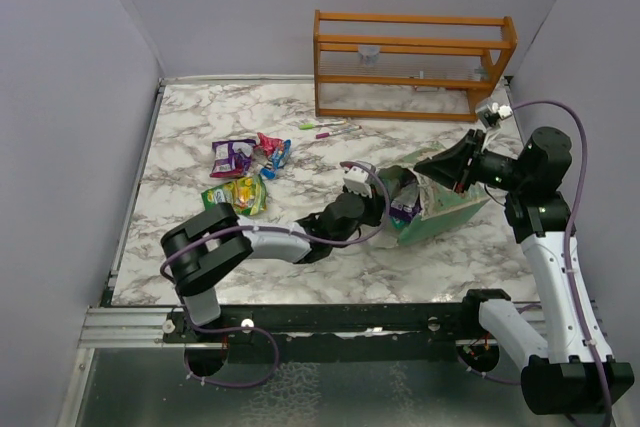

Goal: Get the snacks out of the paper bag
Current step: Take out the snack from the paper bag, then place the snack at the center of the board, then take out the snack from the paper bag.

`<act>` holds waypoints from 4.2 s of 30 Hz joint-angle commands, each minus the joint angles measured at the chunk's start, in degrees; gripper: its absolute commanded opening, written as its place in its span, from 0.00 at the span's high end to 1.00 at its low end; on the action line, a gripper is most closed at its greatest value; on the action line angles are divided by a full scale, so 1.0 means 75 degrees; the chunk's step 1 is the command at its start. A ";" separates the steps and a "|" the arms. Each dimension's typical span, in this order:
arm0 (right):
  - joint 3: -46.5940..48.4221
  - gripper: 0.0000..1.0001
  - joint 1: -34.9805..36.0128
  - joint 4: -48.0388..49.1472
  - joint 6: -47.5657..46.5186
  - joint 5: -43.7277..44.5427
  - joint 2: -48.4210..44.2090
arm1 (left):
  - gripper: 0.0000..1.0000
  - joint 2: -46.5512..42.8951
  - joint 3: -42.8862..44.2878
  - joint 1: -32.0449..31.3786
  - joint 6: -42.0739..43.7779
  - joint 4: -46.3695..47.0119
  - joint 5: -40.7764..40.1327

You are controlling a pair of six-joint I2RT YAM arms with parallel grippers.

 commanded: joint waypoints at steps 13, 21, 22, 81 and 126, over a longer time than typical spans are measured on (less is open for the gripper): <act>0.0294 0.99 0.0036 -0.0156 -0.0269 0.0568 -0.0078 | 1.00 -0.3417 -0.1338 -0.0053 0.0540 -0.0952 0.1397; 0.0281 0.99 0.0036 -0.0114 -0.0236 0.0603 -0.0019 | 1.00 -0.5064 -0.0713 -0.0049 0.1311 -0.2743 0.1431; 0.0292 0.99 0.0036 -0.0147 -0.0248 0.0631 -0.0033 | 1.00 -0.5225 -0.0606 -0.0054 0.1475 -0.2937 0.1495; 0.0177 0.99 0.0036 0.0135 -0.0163 0.0645 0.0200 | 1.00 -0.2822 0.1523 0.5996 0.2632 -0.8757 0.0510; -0.0330 0.99 0.0036 0.2165 0.1738 -0.0482 0.0391 | 0.09 -0.5965 -0.0737 0.5457 0.1053 -0.4688 0.6181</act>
